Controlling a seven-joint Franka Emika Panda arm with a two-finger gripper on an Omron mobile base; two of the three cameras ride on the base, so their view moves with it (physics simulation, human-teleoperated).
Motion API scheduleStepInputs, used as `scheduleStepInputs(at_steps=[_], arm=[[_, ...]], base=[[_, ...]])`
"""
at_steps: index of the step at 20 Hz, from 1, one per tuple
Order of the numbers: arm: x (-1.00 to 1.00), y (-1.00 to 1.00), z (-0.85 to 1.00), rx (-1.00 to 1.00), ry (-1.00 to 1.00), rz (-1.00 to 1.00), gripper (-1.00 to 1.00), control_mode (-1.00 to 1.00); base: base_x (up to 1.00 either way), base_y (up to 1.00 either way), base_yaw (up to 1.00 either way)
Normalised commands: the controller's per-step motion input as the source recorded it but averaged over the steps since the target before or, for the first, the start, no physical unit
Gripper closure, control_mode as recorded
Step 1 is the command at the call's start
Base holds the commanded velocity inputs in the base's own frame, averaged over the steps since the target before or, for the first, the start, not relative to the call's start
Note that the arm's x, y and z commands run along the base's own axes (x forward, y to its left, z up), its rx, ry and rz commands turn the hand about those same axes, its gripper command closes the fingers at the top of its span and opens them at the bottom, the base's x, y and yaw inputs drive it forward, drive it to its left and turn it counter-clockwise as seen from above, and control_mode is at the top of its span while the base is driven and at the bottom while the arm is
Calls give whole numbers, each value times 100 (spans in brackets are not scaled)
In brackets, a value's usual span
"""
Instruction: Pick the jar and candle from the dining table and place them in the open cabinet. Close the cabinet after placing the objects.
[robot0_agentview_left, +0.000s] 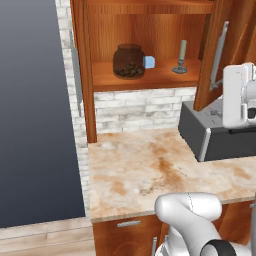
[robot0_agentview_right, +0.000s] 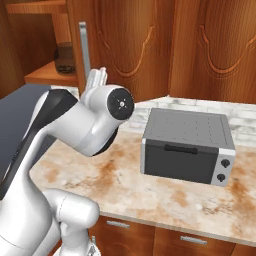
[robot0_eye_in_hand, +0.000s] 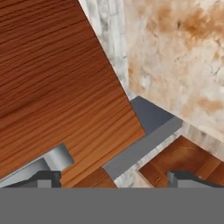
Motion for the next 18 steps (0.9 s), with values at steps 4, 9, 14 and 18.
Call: scheduleStepInputs(at_steps=[4, 9, 14, 18], arm=[[60, 30, -21, 0, 2, 7, -100, -100], [72, 21, -25, 0, 6, 2, -100, -100], [75, 13, -28, 0, 8, 0, -100, -100], [75, 11, -30, 0, 6, 0, -100, -100]], base=[[0, 0, 0], [0, 0, 0], [0, 0, 0], [0, 0, 0]])
